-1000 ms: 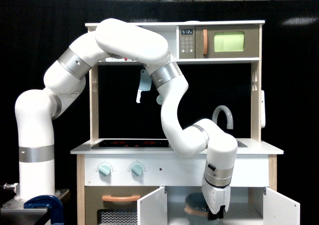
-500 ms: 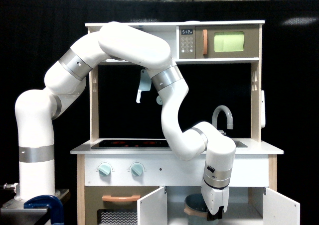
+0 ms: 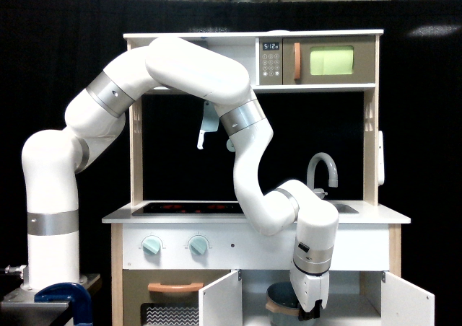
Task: Put the bowl inside the kitchen cabinet
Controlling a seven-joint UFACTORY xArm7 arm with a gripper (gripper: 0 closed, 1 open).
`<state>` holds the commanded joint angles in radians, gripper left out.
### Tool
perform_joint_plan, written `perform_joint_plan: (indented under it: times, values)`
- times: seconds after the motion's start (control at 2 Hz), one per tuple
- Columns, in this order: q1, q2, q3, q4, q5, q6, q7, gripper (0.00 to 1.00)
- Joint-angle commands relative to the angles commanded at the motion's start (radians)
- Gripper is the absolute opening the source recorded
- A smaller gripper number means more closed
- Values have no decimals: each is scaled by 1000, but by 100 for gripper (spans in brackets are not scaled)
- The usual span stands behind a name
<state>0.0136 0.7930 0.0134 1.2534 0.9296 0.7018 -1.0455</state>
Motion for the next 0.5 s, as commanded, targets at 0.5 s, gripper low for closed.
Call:
perform_joint_plan:
  times: [0.5]
  values:
    - [-14,-16,19,-24,-7,-15,0,100]
